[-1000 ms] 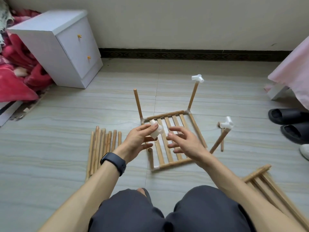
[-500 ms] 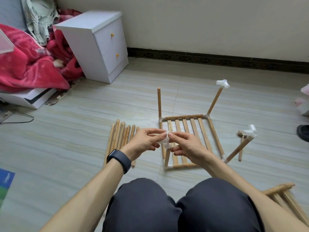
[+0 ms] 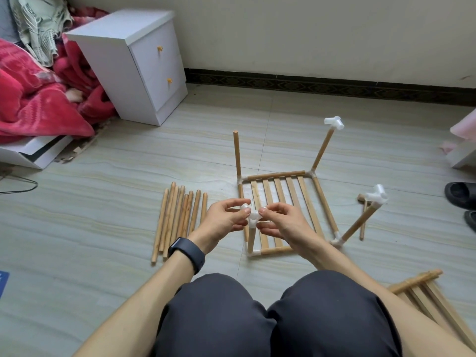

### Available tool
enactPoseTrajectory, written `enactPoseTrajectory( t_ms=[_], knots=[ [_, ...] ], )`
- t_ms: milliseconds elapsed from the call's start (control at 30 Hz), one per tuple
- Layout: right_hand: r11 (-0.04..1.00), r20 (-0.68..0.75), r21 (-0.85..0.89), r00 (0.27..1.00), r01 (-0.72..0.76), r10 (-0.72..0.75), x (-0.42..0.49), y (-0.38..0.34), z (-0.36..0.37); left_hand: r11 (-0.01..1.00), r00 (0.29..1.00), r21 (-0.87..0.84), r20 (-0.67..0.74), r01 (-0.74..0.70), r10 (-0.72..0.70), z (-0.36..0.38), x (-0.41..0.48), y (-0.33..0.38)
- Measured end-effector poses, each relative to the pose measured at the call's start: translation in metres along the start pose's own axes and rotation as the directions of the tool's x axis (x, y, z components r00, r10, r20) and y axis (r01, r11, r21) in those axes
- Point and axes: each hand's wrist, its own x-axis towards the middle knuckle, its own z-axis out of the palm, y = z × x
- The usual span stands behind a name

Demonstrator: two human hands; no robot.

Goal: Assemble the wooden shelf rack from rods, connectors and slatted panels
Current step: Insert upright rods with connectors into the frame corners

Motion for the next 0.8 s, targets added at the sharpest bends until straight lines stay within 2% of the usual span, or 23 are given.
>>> enactPoseTrajectory(
  t_ms=[133,267,500,633,733,800],
  knots=[
    [0.999,-0.01,0.012,0.999,0.044,-0.044,0.002,0.005,-0.001,1.0,1.0,0.027,0.019,-0.016,0.016,0.001,0.002,-0.005],
    [0.994,-0.036,-0.047,0.994,0.101,-0.102,0.005,0.005,-0.002,0.997,0.999,0.064,0.023,-0.046,0.045,0.002,0.006,-0.007],
    [0.997,-0.05,-0.002,0.996,0.077,-0.077,0.006,0.009,-0.007,0.983,0.996,0.161,0.03,-0.089,0.085,0.005,0.013,-0.009],
    [0.996,-0.058,-0.053,0.996,0.067,-0.07,0.003,0.023,-0.007,0.967,0.996,0.24,-0.002,-0.087,0.09,0.006,0.017,-0.017],
    [0.996,-0.07,-0.039,0.994,0.085,-0.088,0.004,0.03,-0.008,0.973,0.997,0.218,-0.008,-0.069,0.073,0.006,0.016,-0.026],
    [0.994,-0.018,-0.043,0.995,0.098,-0.099,0.006,0.033,-0.011,0.975,0.998,0.215,-0.009,-0.061,0.064,0.005,0.014,-0.029]
  ],
)
